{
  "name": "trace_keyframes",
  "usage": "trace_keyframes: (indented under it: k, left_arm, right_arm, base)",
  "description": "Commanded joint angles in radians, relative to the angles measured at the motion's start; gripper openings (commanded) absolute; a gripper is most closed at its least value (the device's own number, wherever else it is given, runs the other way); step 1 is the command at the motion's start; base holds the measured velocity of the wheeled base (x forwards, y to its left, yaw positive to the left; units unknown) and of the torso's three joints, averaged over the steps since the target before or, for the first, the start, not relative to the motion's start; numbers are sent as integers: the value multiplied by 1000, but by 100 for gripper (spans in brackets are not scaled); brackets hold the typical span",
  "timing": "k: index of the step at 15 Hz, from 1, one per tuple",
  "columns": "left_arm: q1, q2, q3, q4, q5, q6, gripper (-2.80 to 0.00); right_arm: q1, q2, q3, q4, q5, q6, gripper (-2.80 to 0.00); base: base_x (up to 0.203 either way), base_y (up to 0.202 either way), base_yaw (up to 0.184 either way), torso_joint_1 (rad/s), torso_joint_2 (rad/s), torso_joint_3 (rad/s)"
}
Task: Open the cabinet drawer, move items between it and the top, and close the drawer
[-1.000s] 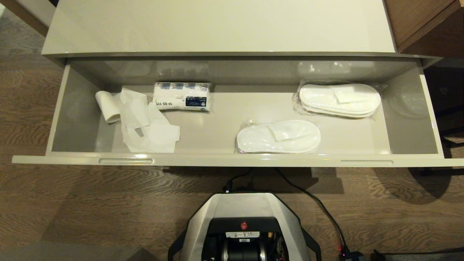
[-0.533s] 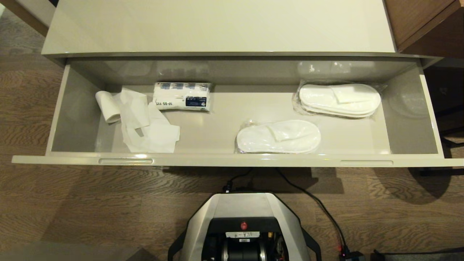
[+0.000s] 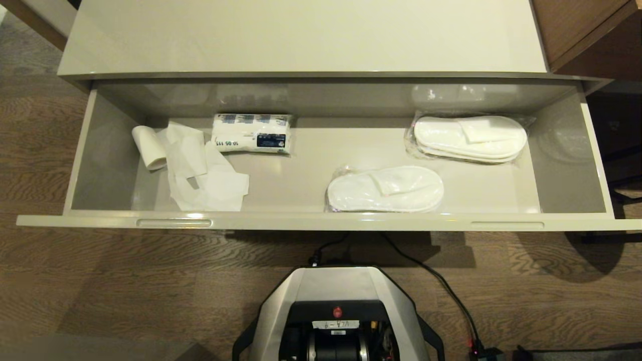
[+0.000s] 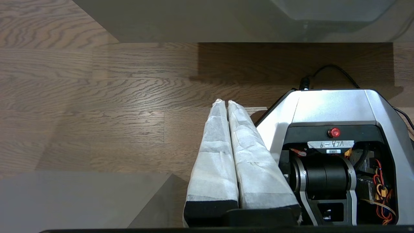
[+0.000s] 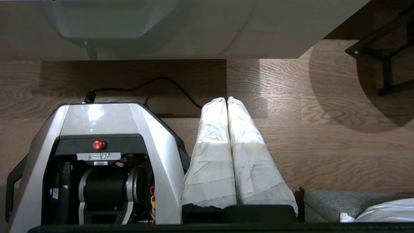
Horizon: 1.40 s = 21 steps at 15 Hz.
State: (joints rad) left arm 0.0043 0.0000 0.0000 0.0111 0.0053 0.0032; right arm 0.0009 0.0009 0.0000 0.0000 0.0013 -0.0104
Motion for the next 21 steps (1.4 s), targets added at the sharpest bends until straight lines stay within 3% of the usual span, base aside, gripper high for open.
trace_keyframes:
  k: [1, 21]
  left_arm:
    - [0, 2, 0, 0, 1, 0, -280]
    - [0, 2, 0, 0, 1, 0, -280]
  right_arm:
    - [1, 1, 2, 0, 0, 0, -280]
    - [1, 1, 2, 0, 0, 0, -280]
  base:
    - [0, 0, 0, 0, 0, 0]
    - [0, 0, 0, 0, 0, 0]
